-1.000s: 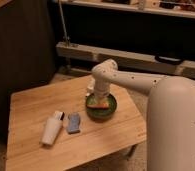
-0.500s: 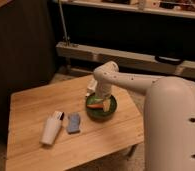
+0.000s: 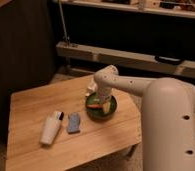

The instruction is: Place the pepper on the white sponge

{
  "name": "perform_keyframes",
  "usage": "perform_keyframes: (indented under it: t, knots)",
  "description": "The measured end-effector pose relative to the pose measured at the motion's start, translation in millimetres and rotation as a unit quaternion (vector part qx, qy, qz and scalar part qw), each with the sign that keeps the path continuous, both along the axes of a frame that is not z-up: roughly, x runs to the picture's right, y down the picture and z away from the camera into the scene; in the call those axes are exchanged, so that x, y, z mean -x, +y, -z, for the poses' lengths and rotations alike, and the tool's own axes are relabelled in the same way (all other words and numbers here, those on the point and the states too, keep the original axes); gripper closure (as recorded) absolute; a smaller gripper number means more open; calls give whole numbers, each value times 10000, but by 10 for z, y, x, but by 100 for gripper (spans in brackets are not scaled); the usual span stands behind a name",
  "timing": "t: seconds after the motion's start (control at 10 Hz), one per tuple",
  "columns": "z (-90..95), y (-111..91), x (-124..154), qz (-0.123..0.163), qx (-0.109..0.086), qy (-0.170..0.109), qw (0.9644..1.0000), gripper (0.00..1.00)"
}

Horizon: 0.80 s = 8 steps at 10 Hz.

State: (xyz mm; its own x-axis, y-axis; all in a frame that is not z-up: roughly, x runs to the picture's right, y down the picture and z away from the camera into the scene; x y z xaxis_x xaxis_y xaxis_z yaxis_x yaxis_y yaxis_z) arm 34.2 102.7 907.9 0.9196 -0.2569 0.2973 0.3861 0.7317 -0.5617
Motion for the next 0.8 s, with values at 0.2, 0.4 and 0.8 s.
perform_keyframes:
  t: [0.2, 0.4, 0.8]
  knots:
    - [-11, 16, 10, -13, -9, -29, 10000, 53]
    - [32, -39, 5, -48, -50, -54, 10000, 73]
    - [203, -169, 82, -10, -110, -205, 9997, 100]
